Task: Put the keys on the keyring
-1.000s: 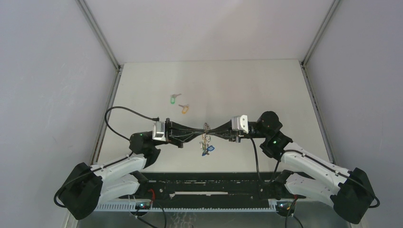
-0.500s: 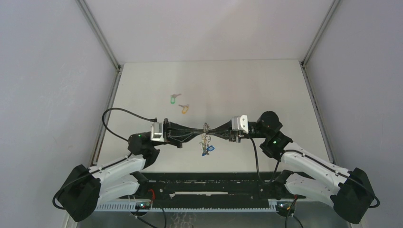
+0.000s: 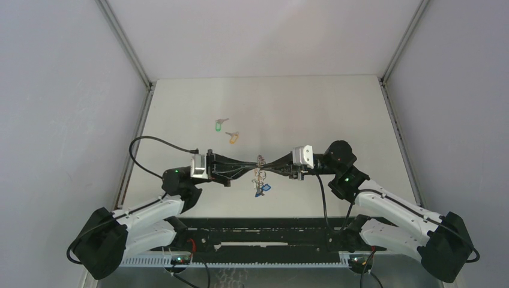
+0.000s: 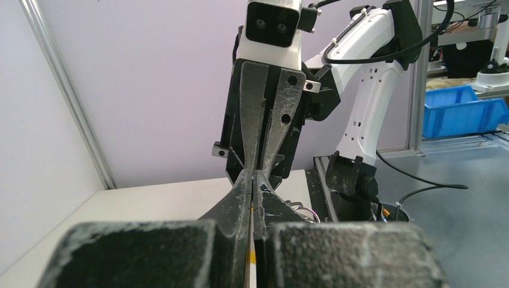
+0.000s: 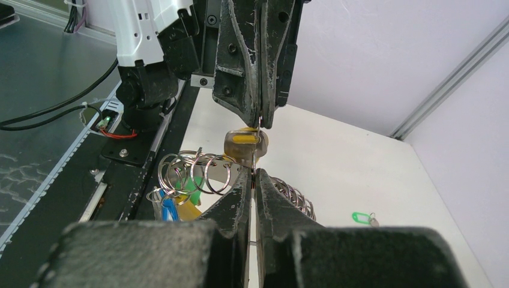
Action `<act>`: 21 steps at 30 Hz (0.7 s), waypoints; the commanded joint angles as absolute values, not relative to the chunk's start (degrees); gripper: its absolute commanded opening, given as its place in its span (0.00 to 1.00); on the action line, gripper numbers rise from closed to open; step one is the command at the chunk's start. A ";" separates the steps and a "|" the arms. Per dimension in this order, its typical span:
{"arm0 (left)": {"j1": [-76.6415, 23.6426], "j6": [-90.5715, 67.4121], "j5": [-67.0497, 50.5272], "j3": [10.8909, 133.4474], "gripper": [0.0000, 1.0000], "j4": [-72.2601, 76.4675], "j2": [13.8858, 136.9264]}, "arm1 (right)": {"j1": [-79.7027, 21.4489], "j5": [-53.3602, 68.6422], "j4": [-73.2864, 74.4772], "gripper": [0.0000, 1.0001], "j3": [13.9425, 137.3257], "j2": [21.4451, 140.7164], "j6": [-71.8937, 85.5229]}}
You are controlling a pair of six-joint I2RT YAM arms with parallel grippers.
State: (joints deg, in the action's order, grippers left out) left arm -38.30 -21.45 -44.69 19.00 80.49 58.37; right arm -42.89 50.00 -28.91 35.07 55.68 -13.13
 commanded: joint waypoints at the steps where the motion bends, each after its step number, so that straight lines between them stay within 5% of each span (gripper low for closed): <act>1: -38.58 -21.05 -44.41 21.30 0.00 82.62 58.74 | -43.42 49.85 -30.94 0.00 37.40 54.93 -13.71; 21: -38.58 -21.61 -45.34 21.94 0.00 82.66 59.46 | -43.42 49.61 -31.33 0.00 37.36 54.98 -13.69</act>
